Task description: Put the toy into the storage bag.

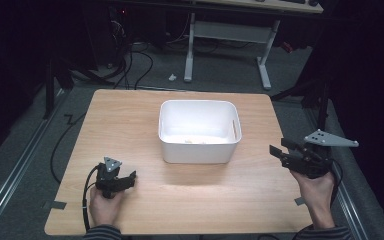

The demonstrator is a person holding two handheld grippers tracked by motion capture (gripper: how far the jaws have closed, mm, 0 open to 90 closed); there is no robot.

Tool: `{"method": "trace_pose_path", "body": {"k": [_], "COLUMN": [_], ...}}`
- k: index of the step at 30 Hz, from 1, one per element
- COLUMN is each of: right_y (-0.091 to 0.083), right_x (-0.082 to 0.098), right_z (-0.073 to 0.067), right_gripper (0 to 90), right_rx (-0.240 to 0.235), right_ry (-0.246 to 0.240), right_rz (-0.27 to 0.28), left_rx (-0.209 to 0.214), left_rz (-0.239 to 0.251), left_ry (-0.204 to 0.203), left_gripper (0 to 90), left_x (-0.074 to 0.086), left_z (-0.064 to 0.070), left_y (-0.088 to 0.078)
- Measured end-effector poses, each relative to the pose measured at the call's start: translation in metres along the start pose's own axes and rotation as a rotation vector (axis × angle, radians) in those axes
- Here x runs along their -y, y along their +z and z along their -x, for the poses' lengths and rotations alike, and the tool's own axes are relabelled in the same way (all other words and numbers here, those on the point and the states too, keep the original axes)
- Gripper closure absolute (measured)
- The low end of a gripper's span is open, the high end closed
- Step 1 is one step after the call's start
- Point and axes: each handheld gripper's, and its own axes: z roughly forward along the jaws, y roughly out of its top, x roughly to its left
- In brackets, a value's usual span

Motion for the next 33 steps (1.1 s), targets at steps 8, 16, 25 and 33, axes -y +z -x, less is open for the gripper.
{"method": "trace_pose_path", "body": {"k": [8, 16, 25, 33], "right_y": [-0.003, -0.004, 0.004, 0.011], "right_x": [0.013, 0.031, 0.045, 0.054], "right_z": [-0.001, -0.002, -0.005, -0.006], "right_gripper": [47.1, 47.2, 47.3, 47.3], "right_rx": [0.001, 0.002, -0.005, -0.013], "right_ry": [0.010, 0.033, 0.049, 0.063], "right_rz": [-0.003, -0.010, -0.024, -0.029], "left_rx": [0.000, 0.000, 0.000, 0.000], "left_rz": [0.000, 0.000, 0.000, 0.000], "left_ry": [0.000, 0.000, 0.000, 0.000], "left_gripper": [22.9, 22.9, 22.9, 22.9], "left_x": [0.000, 0.000, 0.000, 0.000], "left_z": [0.000, 0.000, 0.000, 0.000], "left_y": [0.000, 0.000, 0.000, 0.000]}}
